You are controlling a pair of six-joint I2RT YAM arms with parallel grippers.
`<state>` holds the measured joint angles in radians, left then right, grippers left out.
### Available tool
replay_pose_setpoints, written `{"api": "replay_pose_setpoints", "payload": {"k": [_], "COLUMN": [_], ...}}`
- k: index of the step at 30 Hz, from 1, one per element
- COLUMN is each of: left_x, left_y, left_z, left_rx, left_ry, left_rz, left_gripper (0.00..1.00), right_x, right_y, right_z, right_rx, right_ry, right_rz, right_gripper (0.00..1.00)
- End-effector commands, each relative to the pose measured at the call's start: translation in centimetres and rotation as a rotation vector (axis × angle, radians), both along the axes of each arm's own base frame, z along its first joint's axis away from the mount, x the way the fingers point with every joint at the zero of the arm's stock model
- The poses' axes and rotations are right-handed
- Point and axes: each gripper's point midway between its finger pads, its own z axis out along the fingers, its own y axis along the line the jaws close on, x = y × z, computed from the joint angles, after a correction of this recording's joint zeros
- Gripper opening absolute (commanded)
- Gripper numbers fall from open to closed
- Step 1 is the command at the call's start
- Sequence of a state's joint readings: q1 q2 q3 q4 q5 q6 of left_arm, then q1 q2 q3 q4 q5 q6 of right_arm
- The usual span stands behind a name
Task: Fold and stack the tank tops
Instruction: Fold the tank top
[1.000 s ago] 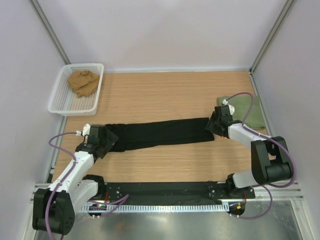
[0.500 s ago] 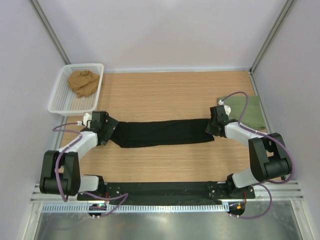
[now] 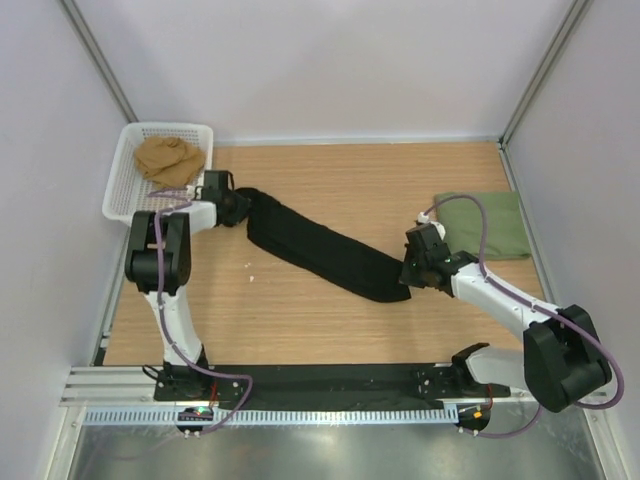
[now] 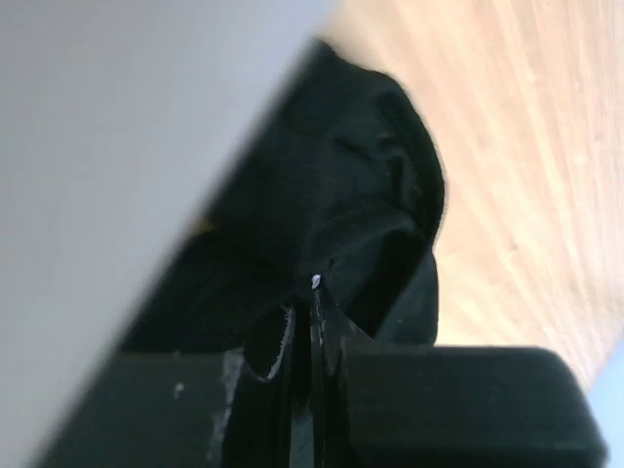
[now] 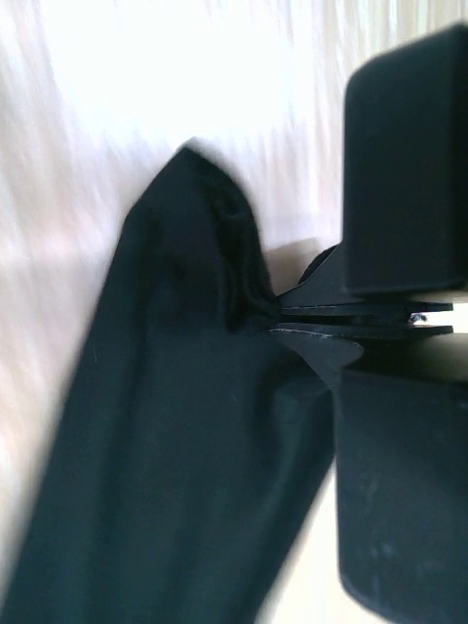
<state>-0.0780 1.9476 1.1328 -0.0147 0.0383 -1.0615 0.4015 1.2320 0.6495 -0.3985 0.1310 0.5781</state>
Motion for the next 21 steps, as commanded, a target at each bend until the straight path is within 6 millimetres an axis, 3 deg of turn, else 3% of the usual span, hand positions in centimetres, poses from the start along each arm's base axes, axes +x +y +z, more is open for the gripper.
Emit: {"api": "replay_pose_setpoints", "payload": {"k": [1, 3, 4, 5, 6, 7, 9, 10, 11, 13, 17, 19, 21], "left_x": [1.7, 2.3, 5.0, 5.0, 5.6, 7.7, 8.1, 9.3, 9.3, 9.8, 10.0, 10.6, 10.7], "left_y": [-6.4, -9.6, -11.0, -12.8, -14.0, -15.5, -17.9, -18.9, -19.6, -19.4, -16.9, -17.3, -18.1], "left_z": [-1.8, -3.4, -1.2, -3.0, -3.0, -1.0, -2.5, -1.1, -1.7, -0.8, 1.2, 3.0, 3.4], "left_rx": [-0.114, -0.090, -0.079, -0.068, -0.076, -0.094, -0.129, -0.149, -0.164, -0.169, -0.086, -0.075, -0.065], "left_ry": [0.052, 0.089, 0.020, 0.048, 0.040, -0.022, -0.008, -0.048, -0.037, -0.046, -0.114, -0.161, -0.163], "left_rz": [-0.213, -0.287, -0.317, -0.347, -0.365, -0.380, -0.403, -0.414, -0.421, -0.408, -0.362, -0.388, -0.419], "left_gripper": [0.04, 0.04, 0.04, 0.04, 0.04, 0.04, 0.04, 0.02, 0.02, 0.01, 0.03, 0.02, 0.02], "right_x": [-3.5, -5.4, -5.9, -6.6, -7.0, -8.1, -8.6, -9.5, -9.8, -10.2, -10.3, -10.5, -10.7], "right_y": [3.2, 5.5, 6.3, 7.3, 8.3, 9.6, 11.3, 12.7, 13.3, 14.2, 15.4, 16.4, 17.9], "right_z": [-0.3, -0.5, -0.4, -0.5, -0.4, -0.4, -0.2, 0.1, -0.2, 0.0, 0.8, 1.0, 1.2], "right_rx": [0.077, 0.112, 0.128, 0.153, 0.171, 0.171, 0.195, 0.201, 0.200, 0.187, 0.209, 0.232, 0.251], "right_ry": [0.080, 0.093, 0.094, 0.106, 0.101, 0.106, 0.103, 0.102, 0.111, 0.104, 0.076, 0.062, 0.058], "right_rz": [0.098, 0.148, 0.163, 0.162, 0.184, 0.230, 0.241, 0.283, 0.290, 0.311, 0.336, 0.364, 0.403], "right_gripper": [0.01, 0.01, 0.01, 0.02, 0.03, 0.03, 0.07, 0.11, 0.12, 0.12, 0.16, 0.19, 0.13]}}
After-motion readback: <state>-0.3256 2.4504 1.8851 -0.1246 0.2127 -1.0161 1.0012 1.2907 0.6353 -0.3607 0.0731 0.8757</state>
